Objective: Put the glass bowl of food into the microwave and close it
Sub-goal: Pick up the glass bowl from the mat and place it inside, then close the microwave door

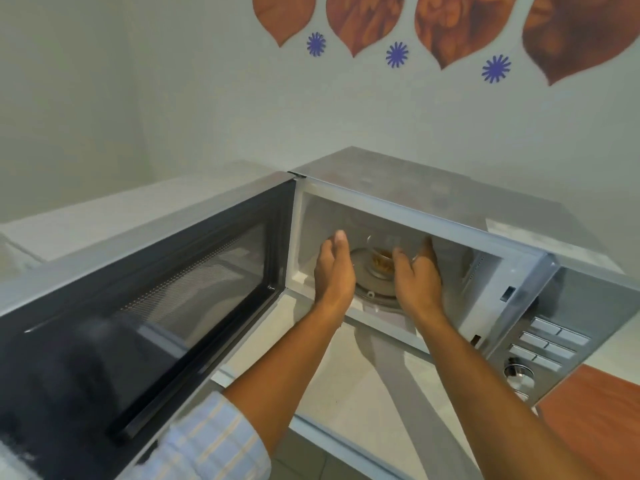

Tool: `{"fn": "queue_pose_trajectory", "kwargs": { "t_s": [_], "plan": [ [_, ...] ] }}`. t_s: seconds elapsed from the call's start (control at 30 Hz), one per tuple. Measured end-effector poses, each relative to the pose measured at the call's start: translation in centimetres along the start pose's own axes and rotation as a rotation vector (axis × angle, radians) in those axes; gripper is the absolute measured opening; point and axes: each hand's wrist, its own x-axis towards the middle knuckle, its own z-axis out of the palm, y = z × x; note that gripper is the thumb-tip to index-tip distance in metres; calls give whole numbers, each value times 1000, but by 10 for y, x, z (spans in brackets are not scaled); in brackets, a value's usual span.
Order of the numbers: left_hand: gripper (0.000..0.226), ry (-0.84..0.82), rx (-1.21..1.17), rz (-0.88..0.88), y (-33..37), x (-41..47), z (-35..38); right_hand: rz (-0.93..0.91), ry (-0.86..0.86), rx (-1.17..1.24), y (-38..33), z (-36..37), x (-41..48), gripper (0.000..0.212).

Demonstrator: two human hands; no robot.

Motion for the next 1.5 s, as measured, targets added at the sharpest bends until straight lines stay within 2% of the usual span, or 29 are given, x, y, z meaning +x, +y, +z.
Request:
{"fn": "queue_pose_trajectory", "kwargs": {
  "t_s": [0.13, 0.27, 0.47, 0.73, 0.83, 0.9, 0.93, 1.0, 1.07, 1.13, 1.23, 1.5],
  "plan": [
    [59, -13, 50, 88, 14, -37, -20, -51, -8, -31, -15, -4, -36, 59],
    [57, -27, 147, 197, 36, -71, -42, -99, -44, -75, -33, -12, -67, 71],
    [59, -220, 366, 333, 88, -117, -81, -263, -31, -186, -62, -45, -108, 75],
    [77, -276, 680, 627, 174, -175, -163, -379, 121, -332, -78, -117, -111, 78],
    [62, -294, 802, 701, 205, -196, -193, -329, 169, -404, -72, -143, -101, 78],
    [50, -313, 929, 676, 220, -203, -208, -278, 181, -469, -67, -159, -95, 82],
    [52, -326, 983, 652, 226, -203, -215, -261, 188, -512, -65, -166, -93, 83],
    [65, -368, 1114, 569, 234, -197, -230, -240, 201, -611, -60, -176, -89, 82],
    [90, -396, 1309, 396, 241, -188, -245, -212, 202, -697, -56, -181, -88, 80],
    [103, -434, 1451, 248, 248, -183, -255, -181, 194, -772, -53, -183, -90, 77],
    [107, -492, 1471, 204, 251, -179, -263, -167, 171, -882, -43, -185, -95, 70],
    [117, -489, 1344, 302, 239, -170, -263, -161, 140, -1009, -39, -190, -93, 65]
  ]
}}
